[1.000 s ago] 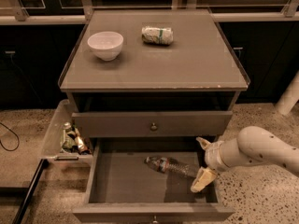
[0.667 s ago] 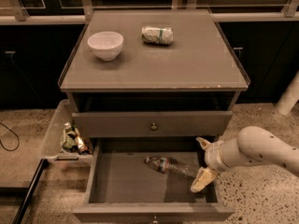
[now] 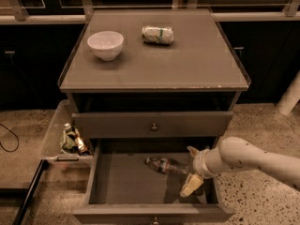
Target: Pick water bottle from middle drawer and place on counter
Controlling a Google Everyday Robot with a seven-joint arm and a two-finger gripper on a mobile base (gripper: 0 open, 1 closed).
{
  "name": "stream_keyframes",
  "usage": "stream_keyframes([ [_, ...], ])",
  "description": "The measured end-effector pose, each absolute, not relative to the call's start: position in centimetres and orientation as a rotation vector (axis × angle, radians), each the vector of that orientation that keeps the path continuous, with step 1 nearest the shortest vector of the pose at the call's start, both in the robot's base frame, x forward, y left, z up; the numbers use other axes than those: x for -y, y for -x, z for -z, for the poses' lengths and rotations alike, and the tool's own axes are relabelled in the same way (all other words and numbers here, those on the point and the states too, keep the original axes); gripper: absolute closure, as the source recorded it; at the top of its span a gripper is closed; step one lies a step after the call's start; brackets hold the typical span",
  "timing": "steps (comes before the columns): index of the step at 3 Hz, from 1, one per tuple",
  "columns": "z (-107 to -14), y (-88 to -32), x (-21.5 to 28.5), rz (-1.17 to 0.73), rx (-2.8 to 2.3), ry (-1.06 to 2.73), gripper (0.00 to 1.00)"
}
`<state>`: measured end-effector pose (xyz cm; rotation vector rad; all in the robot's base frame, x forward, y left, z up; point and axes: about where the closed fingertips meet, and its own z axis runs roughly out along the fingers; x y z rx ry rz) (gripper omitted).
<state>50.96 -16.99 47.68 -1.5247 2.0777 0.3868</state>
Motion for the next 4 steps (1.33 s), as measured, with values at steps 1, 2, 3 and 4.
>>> stream_keyframes([
  [1,-44.4,-51.9,16.5,-0.418,-2.099,1.519,0.0],
  [2,-42.9,-53.1,15.6,-0.444,-2.084,1.516,0.0],
  [3,-42.2,-54.4,14.6,-0.461,-2.051,1.516,0.0],
  [4,-41.0,-55.2,14.2,-0.489,-2.033,1.496,0.0],
])
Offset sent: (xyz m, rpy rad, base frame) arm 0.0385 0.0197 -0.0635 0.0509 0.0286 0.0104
